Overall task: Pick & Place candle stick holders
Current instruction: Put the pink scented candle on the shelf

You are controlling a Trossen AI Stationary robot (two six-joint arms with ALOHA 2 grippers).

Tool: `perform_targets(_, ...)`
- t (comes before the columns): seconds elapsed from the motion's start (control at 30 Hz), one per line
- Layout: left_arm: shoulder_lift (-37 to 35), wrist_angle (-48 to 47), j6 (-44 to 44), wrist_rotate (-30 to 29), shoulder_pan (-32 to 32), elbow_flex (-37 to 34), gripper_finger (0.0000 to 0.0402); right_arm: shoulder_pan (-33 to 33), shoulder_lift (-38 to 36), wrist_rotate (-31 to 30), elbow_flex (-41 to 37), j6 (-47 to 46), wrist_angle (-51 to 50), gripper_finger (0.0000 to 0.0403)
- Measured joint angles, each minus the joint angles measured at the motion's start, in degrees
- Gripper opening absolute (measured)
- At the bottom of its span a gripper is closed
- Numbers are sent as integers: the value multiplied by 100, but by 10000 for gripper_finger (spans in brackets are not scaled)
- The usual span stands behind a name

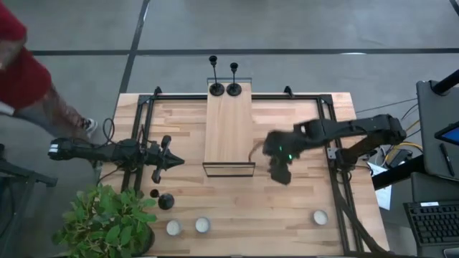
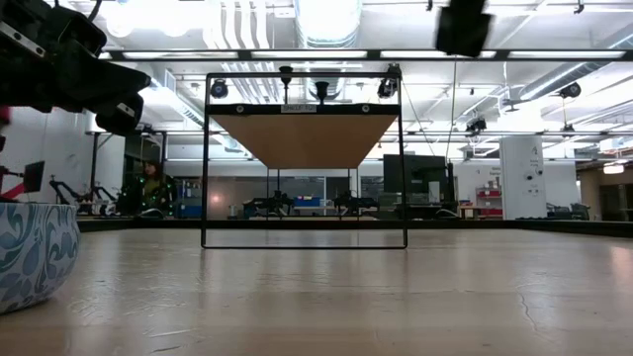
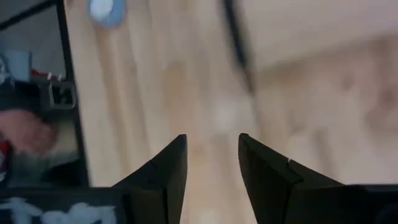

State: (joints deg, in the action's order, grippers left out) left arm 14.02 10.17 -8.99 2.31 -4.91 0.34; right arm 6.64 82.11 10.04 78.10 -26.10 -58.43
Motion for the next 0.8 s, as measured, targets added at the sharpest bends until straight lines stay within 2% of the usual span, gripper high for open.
perform_targets(0.5,0,2,0,0,0,0,14,2483,13,53,-1408,-3331,-337,125)
perform_targets(0.8,0,2,-2,0,-2,0,14,3480,13,267,-2189,-4932,-336,111)
